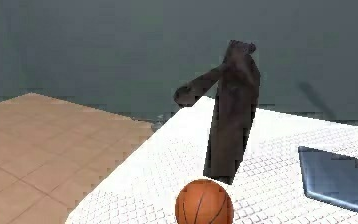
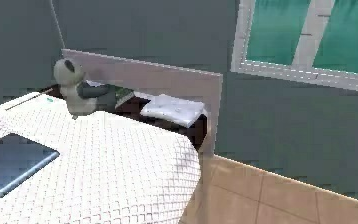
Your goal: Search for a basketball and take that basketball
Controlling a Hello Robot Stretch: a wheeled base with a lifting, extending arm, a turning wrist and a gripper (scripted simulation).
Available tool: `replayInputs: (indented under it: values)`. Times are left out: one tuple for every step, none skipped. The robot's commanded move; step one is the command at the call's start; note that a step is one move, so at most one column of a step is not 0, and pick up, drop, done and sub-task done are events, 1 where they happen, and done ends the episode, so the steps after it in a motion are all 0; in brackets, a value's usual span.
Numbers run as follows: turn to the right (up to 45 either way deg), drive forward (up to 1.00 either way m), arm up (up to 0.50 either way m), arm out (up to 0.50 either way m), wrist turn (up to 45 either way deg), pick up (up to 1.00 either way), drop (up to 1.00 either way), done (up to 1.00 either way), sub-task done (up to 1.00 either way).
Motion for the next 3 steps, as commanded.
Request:
replayInputs:
  values:
    - [-45.0, 0.00, 0.00, 0.00, 0.0, 0.00, 0.00, 0.00, 0.00]
    - [-30.0, 0.00, 0.00, 0.00, 0.0, 0.00, 0.00, 0.00, 0.00]
    - [0.0, 0.00, 0.50, 0.00, 0.0, 0.00, 0.00, 0.00, 0.00]
